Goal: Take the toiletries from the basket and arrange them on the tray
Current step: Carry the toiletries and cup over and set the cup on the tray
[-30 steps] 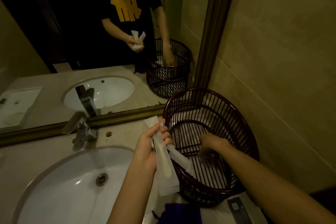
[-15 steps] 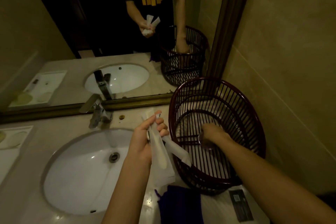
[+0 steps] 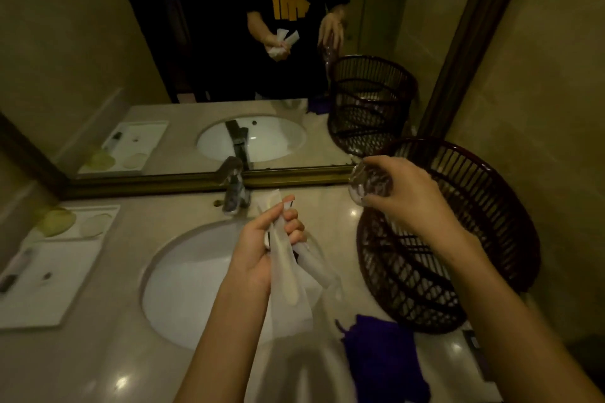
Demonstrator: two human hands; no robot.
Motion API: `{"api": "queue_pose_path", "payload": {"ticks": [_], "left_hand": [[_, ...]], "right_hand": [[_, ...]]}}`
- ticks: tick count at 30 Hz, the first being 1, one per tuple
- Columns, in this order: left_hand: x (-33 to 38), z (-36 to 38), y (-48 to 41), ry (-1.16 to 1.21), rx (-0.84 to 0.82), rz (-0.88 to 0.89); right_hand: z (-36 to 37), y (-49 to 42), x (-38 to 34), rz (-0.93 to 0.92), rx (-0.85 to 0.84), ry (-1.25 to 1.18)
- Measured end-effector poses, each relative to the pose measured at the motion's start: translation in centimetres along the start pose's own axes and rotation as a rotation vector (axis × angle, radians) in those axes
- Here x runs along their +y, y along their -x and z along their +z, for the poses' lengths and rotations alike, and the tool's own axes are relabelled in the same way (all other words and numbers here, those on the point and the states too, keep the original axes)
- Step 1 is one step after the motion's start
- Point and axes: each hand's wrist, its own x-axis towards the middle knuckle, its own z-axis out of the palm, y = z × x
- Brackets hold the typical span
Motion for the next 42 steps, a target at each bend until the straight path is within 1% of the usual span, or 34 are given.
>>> {"api": "queue_pose_path", "payload": {"ticks": [5,8,10,13,16,20,24,30,34,37,40,42], "left_hand": [[8.1,-6.4,7.9,-0.021,0.016,0.038],[13.3,-11.1,12.9,0.003,0.051,0.112],[16.6,-13.8,15.8,0.025,0.090,0.164],[21.1,-17.4,20.2,0.052,0.150,0.250],[25.3,-20.3,23.7,0.072,0.175,0.322],[29.7,-23.7,26.3,0.115,0.187,0.404],[33.0,-25.9,26.2,0.139,0.197,0.427],[38.5,-27.8,23.3,0.139,0.256,0.435],[42.9,-28.5,20.6,0.138,0.285,0.441],[44.8,-28.7,18.9,0.148,0.291,0.453],[45.9,-29.3,17.3,0.180,0.304,0.426],[46.4,-29.9,16.5,0.190,0.315,0.405]], "right_hand": [[8.6,4.1,-11.5,-0.045,-0.011,-0.211],[14.6,6.9,-18.4,-0.050,-0.072,-0.347],[18.0,8.3,-22.5,-0.088,-0.126,-0.402],[21.9,9.3,-27.9,-0.147,-0.215,-0.415],[25.3,9.1,-32.7,-0.187,-0.307,-0.382],[30.6,7.4,-37.2,-0.215,-0.414,-0.350],[36.1,3.3,-39.9,-0.184,-0.473,-0.327],[44.4,-7.2,-44.9,-0.147,-0.497,-0.236],[49.3,-12.7,-48.8,-0.224,-0.536,-0.069],[52.1,-14.8,-50.6,-0.278,-0.546,0.027],[54.7,-15.7,-51.7,-0.284,-0.582,0.077],[56.3,-15.8,-52.1,-0.278,-0.562,0.119]]}}
